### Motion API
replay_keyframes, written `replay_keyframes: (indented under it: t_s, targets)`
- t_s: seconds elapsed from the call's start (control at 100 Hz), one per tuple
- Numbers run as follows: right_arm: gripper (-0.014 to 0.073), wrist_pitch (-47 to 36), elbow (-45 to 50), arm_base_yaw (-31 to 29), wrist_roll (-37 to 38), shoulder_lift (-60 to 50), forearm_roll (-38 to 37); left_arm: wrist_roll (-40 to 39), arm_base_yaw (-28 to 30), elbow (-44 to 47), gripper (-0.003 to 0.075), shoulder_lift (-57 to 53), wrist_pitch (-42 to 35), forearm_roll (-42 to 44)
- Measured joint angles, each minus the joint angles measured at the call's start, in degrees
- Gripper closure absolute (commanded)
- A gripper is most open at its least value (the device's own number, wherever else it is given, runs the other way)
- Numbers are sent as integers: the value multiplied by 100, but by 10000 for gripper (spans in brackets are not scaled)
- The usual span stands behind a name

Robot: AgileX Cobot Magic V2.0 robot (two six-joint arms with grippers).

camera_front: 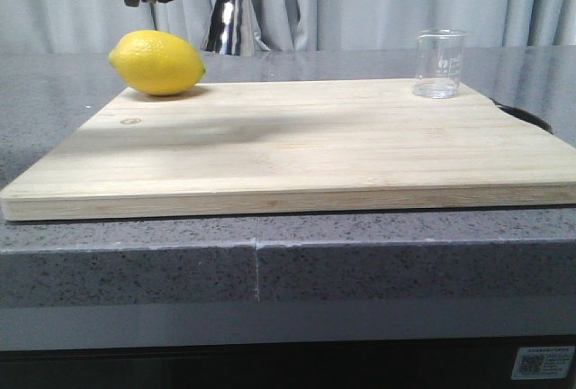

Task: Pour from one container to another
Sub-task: 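Lower the held steel jigger onto the board beside the lemon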

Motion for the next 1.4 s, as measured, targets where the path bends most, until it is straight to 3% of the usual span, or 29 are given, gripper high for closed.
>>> replay_keyframes:
  t_s: [0.61, 1.4]
  targets:
    - [62, 0, 0, 0, 24, 0, 11, 579, 136, 0, 739, 0, 0, -113]
    - [62, -113, 0, 0, 24, 0, 11, 561, 136, 0, 739, 0, 0, -117]
